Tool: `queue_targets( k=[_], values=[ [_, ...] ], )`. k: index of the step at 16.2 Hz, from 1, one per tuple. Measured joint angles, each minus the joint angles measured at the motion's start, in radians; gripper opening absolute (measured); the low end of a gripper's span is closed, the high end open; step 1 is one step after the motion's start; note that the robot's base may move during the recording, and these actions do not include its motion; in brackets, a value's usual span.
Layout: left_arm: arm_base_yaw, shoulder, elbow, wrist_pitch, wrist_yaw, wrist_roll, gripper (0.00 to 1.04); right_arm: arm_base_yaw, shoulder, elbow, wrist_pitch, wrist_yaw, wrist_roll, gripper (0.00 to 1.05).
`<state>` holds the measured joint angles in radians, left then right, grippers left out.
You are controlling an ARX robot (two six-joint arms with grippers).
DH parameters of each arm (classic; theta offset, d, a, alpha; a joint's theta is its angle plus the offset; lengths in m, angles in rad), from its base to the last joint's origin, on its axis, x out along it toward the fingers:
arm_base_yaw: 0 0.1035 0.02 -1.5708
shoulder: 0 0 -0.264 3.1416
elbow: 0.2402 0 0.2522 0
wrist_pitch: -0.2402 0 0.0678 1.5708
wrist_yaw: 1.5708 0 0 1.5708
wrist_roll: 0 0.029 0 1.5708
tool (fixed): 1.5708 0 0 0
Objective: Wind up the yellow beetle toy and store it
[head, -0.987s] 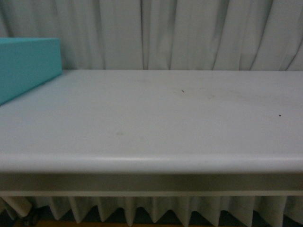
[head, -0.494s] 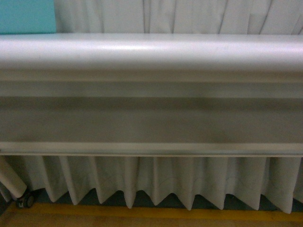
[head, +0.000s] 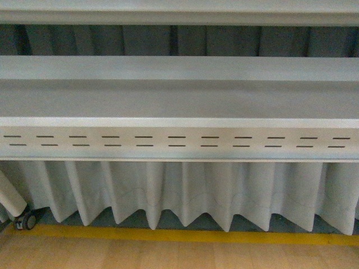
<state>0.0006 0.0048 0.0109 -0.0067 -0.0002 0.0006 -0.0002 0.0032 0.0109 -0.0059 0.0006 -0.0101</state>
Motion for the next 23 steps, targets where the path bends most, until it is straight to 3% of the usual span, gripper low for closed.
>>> queue_targets(
  k=[23],
  values=[
    [0.0, 0.0, 0.0, 0.002, 0.0, 0.0, 0.98, 0.0, 0.0, 0.0, 0.001, 0.0, 0.0, 0.98]
  ],
)
